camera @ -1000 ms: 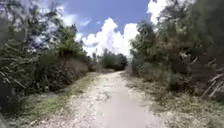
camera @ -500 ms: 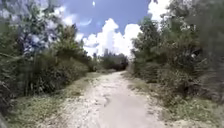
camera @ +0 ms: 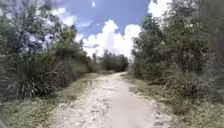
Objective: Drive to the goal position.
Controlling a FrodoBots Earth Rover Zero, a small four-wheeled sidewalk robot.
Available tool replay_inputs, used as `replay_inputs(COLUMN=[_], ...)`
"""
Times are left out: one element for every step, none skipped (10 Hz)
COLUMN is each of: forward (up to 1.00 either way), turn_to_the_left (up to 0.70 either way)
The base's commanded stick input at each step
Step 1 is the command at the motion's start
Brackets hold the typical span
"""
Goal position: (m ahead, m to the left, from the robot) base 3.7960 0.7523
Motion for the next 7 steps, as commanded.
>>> replay_inputs(forward=[0.50,0.50,0.50,0.50,0.50,0.50,0.50], turn_to_the_left=[0.00,0.00,0.00,0.00,0.00,0.40,0.44])
